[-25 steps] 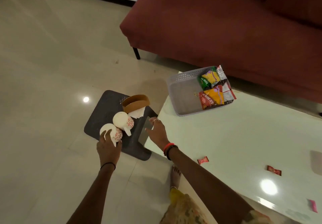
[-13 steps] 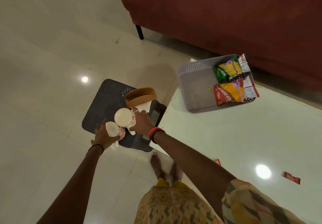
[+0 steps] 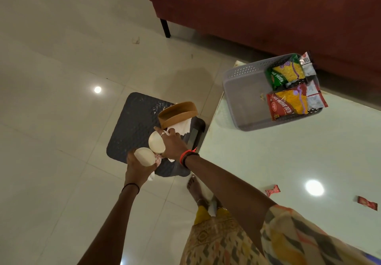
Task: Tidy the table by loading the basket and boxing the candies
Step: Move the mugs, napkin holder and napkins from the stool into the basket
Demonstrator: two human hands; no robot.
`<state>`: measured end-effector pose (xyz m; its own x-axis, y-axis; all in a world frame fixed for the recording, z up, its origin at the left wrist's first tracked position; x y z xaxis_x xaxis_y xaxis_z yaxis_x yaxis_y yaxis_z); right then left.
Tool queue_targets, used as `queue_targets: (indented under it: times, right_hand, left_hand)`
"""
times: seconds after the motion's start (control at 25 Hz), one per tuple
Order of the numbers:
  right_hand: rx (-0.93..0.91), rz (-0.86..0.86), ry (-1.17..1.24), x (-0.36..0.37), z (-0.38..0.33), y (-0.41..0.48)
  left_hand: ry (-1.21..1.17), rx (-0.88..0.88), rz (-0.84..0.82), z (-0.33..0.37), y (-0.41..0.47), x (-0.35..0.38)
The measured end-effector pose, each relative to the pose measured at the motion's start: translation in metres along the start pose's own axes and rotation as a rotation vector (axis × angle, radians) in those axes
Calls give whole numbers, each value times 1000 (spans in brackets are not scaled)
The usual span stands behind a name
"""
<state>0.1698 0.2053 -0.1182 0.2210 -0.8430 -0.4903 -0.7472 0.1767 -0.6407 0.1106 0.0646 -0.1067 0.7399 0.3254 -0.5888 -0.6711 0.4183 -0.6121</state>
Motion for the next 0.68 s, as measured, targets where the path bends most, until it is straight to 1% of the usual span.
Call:
queue_targets:
  times: [0.2,0.28,0.44,0.6,0.68]
  right_hand:
    - [-16,45,1,-1,-2,-2]
    - [3,78,56,-2,2,-13]
    - [53,194,222,-14,14,-50]
    - [209,352,373,-44,52,-99]
    - [275,445,456,-65,76,-125]
  left_hand:
    - [36,9,-59,8,-5,-3]
    - [64,11,-56,13,-12,-6]
    - [223,102,-70,37,-27,-8]
    - [288,131,-147,77,-34,0]
    - [273,196,-179,106,-37,9]
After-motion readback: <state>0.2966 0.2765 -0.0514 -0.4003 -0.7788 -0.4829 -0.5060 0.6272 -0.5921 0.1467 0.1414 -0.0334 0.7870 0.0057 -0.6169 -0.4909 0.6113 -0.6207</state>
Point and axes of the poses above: each hand's wrist, its own y-axis towards the middle knuckle, its own x-axis out of the palm, z = x × y, the point moved 7 cm from there along y, towards the middle knuckle, and after that the axes turned 9 degrees about -z, right-handed, at the moved point
